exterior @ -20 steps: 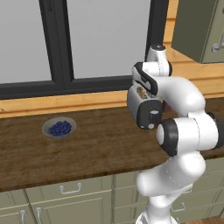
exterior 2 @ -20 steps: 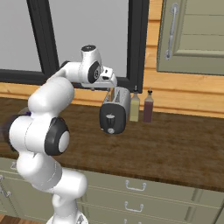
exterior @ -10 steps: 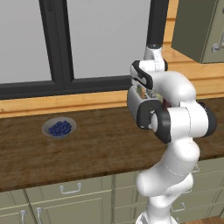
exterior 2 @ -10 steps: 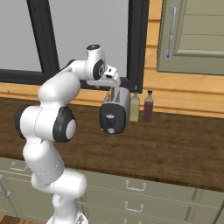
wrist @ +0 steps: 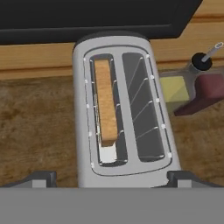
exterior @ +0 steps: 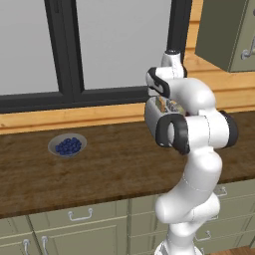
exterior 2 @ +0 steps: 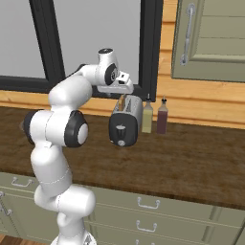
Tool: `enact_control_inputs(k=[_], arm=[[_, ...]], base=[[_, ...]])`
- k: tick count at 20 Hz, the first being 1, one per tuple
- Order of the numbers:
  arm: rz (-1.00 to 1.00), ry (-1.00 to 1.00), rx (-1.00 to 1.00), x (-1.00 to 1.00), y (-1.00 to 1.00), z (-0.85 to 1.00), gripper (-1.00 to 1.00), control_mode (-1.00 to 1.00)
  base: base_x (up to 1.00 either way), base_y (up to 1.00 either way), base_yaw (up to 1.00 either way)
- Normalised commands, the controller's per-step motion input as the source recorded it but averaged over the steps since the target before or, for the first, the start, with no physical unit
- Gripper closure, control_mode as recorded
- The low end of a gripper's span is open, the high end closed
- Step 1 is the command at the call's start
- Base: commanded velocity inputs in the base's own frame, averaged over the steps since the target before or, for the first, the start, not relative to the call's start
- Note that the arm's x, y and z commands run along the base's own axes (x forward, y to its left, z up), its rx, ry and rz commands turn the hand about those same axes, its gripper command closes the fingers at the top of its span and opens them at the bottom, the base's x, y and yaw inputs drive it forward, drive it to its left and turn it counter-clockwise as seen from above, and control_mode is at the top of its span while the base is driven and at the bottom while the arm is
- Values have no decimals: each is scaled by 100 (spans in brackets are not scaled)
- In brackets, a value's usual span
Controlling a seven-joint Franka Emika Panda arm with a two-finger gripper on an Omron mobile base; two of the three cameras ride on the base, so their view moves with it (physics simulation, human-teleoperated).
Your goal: Start the toaster. Once the lever pops up, take the bread to the plate on the dining counter.
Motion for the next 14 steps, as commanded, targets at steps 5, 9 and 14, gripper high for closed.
enact_control_inputs(k=[5,9,14], arm=[[9,8,0,33,-5,-4,-100,-100],[10,8,0,30,-1,-12,-100,-100],[7,4,0,25,0,-16,-100,-100]], base=[[0,0,0],[0,0,0],[0,0,0]])
